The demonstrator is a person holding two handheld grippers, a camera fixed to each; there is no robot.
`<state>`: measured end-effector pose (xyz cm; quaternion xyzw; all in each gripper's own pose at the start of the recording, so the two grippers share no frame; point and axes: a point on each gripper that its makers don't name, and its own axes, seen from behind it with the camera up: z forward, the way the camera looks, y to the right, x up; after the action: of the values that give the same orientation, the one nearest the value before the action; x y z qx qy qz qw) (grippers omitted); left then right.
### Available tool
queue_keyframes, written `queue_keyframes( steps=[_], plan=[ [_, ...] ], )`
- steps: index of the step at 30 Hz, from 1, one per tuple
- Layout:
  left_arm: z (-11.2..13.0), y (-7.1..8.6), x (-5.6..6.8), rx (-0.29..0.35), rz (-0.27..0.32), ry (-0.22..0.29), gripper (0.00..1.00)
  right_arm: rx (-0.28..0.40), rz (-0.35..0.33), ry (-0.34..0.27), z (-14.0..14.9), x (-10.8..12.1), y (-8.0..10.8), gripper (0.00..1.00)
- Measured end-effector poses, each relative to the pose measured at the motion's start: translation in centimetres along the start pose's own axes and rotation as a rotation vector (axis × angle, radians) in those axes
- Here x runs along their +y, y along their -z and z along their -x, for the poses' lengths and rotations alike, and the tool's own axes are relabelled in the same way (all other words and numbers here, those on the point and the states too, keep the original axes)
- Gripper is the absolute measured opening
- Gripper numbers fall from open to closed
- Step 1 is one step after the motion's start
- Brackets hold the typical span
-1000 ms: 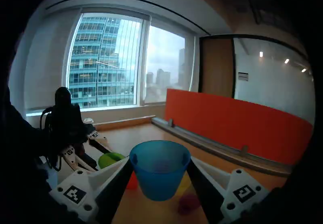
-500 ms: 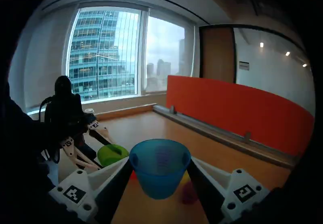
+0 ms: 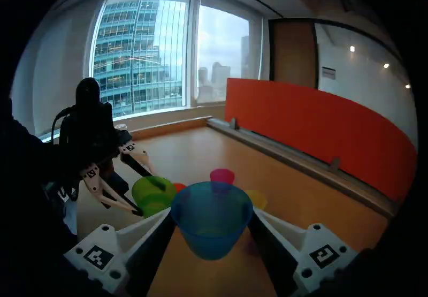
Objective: Pour water
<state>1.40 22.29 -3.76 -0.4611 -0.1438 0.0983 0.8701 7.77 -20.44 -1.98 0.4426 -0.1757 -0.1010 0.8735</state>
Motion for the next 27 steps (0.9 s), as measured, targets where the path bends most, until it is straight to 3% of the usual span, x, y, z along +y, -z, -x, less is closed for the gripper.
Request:
queue_keyframes(
  steps=[27],
  plan=[
    [6.2, -2.2, 1.4, -0.159, 0.054, -0.036, 0.82, -0.117, -0.011, -0.013, 7.5, -0.2, -2.0, 0.92]
  ],
)
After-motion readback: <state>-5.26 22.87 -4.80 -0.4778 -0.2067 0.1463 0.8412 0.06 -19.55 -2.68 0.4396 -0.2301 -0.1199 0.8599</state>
